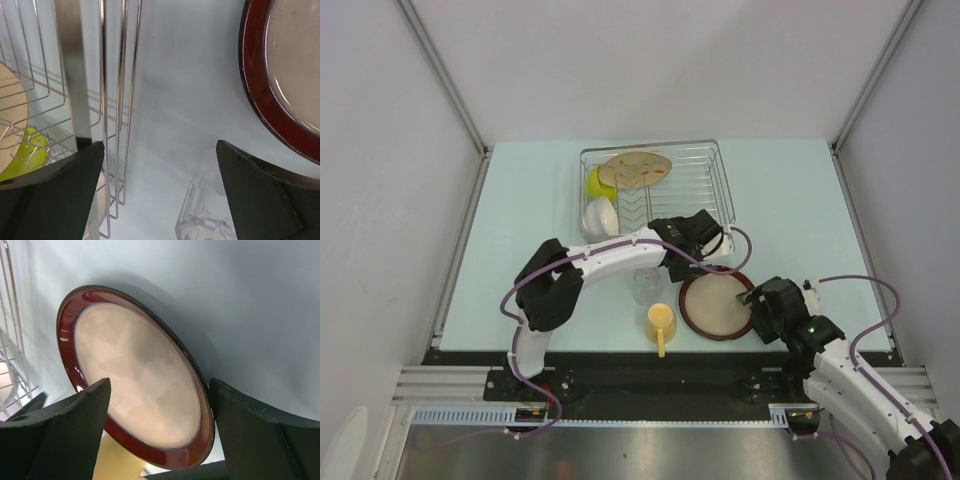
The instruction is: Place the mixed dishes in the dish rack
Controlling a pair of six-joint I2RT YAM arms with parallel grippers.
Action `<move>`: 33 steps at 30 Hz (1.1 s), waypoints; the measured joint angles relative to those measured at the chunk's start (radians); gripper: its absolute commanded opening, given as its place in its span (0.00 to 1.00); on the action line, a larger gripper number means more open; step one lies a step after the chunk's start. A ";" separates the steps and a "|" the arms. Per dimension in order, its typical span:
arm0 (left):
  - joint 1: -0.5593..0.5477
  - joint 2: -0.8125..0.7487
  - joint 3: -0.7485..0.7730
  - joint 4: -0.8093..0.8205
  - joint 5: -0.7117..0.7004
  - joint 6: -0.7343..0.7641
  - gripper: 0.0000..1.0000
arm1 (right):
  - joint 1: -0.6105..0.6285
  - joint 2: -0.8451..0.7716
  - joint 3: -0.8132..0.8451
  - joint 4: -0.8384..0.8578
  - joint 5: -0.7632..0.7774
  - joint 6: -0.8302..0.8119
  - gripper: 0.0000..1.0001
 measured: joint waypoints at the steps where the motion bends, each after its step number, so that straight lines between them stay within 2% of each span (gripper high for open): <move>1: 0.000 0.012 -0.001 0.004 -0.004 0.003 1.00 | 0.000 0.001 -0.004 0.016 -0.004 0.010 0.85; 14: -0.003 0.066 -0.067 0.093 -0.053 0.088 1.00 | 0.011 0.039 -0.002 0.046 -0.003 0.034 0.82; 25: -0.002 0.011 -0.186 0.117 0.137 0.324 1.00 | 0.014 0.063 0.011 0.046 0.010 0.036 0.85; 33: -0.008 0.003 -0.178 0.104 0.237 0.358 1.00 | 0.014 0.062 0.010 0.047 0.011 0.051 0.85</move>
